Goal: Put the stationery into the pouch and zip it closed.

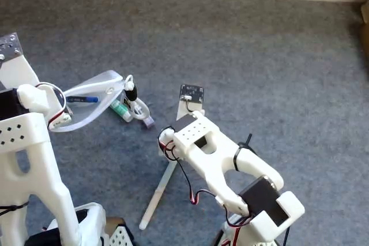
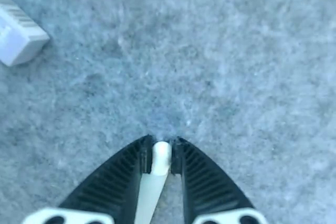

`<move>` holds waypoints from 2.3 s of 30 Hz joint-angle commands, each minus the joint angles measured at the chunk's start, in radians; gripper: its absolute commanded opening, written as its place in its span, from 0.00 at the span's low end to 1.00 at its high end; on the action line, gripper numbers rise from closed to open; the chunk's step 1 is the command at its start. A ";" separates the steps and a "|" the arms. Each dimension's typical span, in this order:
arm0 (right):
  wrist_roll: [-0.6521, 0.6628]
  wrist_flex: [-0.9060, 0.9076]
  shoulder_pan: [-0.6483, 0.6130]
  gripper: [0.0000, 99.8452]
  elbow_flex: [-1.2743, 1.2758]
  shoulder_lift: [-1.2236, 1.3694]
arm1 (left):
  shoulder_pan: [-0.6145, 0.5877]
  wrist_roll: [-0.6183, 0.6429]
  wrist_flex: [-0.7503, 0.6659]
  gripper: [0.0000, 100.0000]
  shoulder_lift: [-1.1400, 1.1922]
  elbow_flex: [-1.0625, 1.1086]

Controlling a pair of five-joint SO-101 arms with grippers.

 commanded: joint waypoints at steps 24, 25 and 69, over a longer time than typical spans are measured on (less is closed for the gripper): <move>-0.002 0.038 0.022 0.01 -0.002 -0.386 | -0.019 0.003 -0.008 0.01 0.013 0.038; -0.002 0.048 0.031 0.01 -0.004 -0.407 | -0.019 0.003 -0.008 0.01 0.013 0.038; 0.118 0.116 0.048 0.01 0.056 -1.023 | -0.019 0.008 -0.012 0.01 0.013 0.038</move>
